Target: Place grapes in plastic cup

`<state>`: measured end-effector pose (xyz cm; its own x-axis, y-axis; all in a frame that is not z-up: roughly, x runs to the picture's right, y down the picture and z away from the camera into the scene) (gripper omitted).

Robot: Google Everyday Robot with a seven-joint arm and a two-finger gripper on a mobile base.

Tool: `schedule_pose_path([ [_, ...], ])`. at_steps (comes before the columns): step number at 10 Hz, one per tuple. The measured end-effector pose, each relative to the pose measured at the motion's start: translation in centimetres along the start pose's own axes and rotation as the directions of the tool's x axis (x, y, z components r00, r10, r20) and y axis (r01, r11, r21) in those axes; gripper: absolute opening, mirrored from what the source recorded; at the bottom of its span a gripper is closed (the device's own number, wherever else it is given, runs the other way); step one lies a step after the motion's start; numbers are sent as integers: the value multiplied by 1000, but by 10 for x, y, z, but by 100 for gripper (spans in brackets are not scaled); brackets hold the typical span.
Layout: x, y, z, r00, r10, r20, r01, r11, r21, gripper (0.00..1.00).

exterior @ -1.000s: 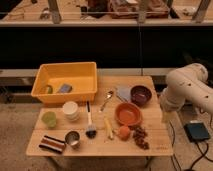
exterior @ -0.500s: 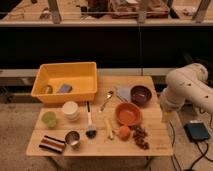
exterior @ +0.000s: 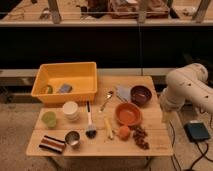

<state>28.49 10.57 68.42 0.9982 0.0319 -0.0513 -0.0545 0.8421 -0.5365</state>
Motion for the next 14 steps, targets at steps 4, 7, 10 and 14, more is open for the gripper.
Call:
schedule_pose_path([
  [4,0,0,0,1000,-3,1,3,1000,1,65],
  [7,-15,7,-4,986,-148,71,146,989,35,65],
  [10,-36,17,-7,896,-429,118,419,903,97,65],
  [14,-47,23,-9,819,-560,121,546,827,135,65],
])
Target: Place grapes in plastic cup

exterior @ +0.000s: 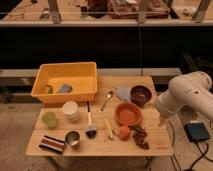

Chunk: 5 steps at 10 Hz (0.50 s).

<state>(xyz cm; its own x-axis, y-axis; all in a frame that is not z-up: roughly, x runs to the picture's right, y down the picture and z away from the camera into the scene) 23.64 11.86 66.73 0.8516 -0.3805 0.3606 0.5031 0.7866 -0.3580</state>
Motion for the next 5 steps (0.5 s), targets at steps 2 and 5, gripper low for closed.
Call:
schedule_pose_path([
  [2,-6,0,11,1000,5,20,-5,1000,17,65],
  [5,-37,21,42,977,-211,32,208,974,88,65],
])
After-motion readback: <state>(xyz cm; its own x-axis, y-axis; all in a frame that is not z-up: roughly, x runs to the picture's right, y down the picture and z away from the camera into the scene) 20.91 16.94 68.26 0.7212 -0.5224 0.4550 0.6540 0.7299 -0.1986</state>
